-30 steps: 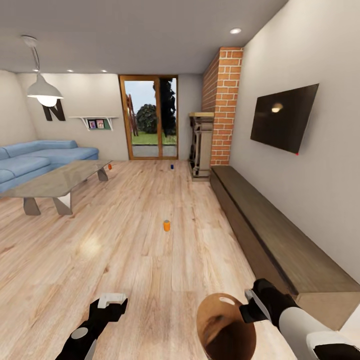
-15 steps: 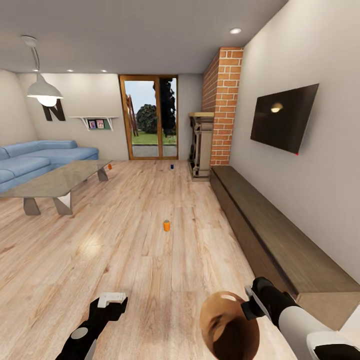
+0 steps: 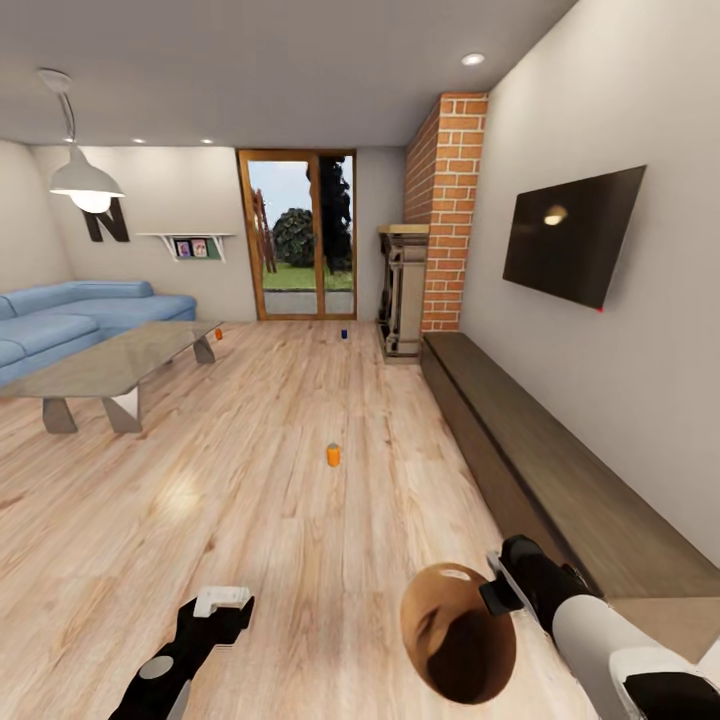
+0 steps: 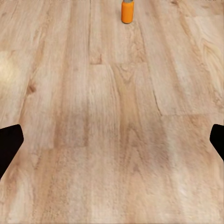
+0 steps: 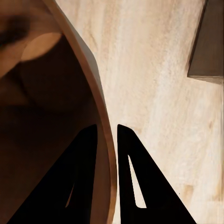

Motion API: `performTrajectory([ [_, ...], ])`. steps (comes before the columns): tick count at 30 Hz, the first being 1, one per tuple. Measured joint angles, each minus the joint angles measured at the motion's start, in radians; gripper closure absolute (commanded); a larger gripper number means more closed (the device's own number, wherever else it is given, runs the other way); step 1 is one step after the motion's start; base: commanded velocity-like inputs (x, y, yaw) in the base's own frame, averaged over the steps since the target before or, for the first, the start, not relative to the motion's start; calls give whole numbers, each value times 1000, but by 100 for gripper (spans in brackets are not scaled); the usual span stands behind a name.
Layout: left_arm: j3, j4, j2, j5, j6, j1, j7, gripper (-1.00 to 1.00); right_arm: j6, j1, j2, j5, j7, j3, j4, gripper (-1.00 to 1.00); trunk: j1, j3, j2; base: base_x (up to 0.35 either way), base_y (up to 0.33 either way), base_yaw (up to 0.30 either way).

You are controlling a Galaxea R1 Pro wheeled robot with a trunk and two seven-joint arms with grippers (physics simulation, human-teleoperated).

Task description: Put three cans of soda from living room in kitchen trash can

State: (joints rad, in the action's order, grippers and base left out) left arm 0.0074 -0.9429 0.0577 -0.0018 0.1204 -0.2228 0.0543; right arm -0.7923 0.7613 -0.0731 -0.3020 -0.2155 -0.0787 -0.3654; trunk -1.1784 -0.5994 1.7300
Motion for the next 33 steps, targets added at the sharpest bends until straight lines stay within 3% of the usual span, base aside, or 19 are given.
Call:
performTrajectory([
  [3,0,0,0,0,1,0,1,-100,-1,17,0,-8,-9,1,-17,100,0,0,0,311,0,0],
  [4,0,-1,0,0,2,0,1,-100,0,23,-1,7,-11,-4,-25,100,0,0,0,316,0,0],
  [5,0,-1,1,0,1,0,1,-100,1,24,-1,44,-11,-4,-48,100,0,0,0,318,0,0],
  [7,0,0,0,0,2,0,1,-100,-3,25,0,195,-14,4,-66,100,0,0,0,320,0,0],
  [8,0,0,0,0,2,0,2,-100,-8,24,0,241,-23,5,-64,100,0,0,0,321,0,0],
  [9,0,0,0,0,2,0,2,-100,-8,25,0,245,-20,6,-65,100,0,0,0,321,0,0],
  [12,0,-1,1,0,2,1,2,-100,4,25,-1,119,-8,-5,-64,100,0,0,0,321,0,0],
  [13,0,-1,1,0,2,1,2,-100,4,25,-1,121,-7,-4,-65,100,0,0,0,322,0,0],
  [16,0,0,1,0,2,0,2,-100,-5,25,1,208,-16,3,-66,100,0,0,0,322,0,0],
  [17,0,0,1,0,2,0,2,-100,-5,25,1,207,-15,3,-66,100,0,0,0,322,0,0],
  [20,0,-1,1,0,2,0,2,-100,0,25,0,146,-11,-2,-65,100,0,0,0,322,0,0],
  [24,0,0,1,0,2,0,2,-100,-4,25,1,189,-14,1,-65,100,0,0,0,323,0,0],
  [28,0,-1,1,0,2,0,2,-100,-1,25,1,160,-11,-1,-65,100,0,0,0,323,0,0],
  [33,0,-1,1,0,2,0,2,-100,-3,25,1,178,-13,1,-65,100,0,0,0,323,0,0],
])
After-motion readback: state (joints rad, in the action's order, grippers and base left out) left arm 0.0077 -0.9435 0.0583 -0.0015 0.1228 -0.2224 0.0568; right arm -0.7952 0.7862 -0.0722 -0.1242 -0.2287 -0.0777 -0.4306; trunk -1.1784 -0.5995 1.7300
